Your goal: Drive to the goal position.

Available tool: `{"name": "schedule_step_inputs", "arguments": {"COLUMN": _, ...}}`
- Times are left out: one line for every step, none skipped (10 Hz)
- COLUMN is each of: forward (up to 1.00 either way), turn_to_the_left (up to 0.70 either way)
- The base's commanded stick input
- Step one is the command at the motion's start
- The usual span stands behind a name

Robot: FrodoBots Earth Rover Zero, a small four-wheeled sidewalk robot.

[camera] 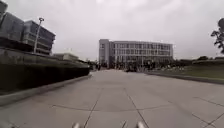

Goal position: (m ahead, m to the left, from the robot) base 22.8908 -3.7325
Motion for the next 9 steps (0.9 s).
{"name": "schedule_step_inputs", "arguments": {"forward": 0.85, "turn_to_the_left": 0.0}}
{"name": "schedule_step_inputs", "arguments": {"forward": 0.85, "turn_to_the_left": 0.0}}
{"name": "schedule_step_inputs", "arguments": {"forward": 0.85, "turn_to_the_left": 0.0}}
{"name": "schedule_step_inputs", "arguments": {"forward": 0.85, "turn_to_the_left": 0.0}}
{"name": "schedule_step_inputs", "arguments": {"forward": 0.85, "turn_to_the_left": 0.0}}
{"name": "schedule_step_inputs", "arguments": {"forward": 0.85, "turn_to_the_left": 0.0}}
{"name": "schedule_step_inputs", "arguments": {"forward": 0.85, "turn_to_the_left": 0.0}}
{"name": "schedule_step_inputs", "arguments": {"forward": 0.85, "turn_to_the_left": 0.0}}
{"name": "schedule_step_inputs", "arguments": {"forward": 0.85, "turn_to_the_left": 0.0}}
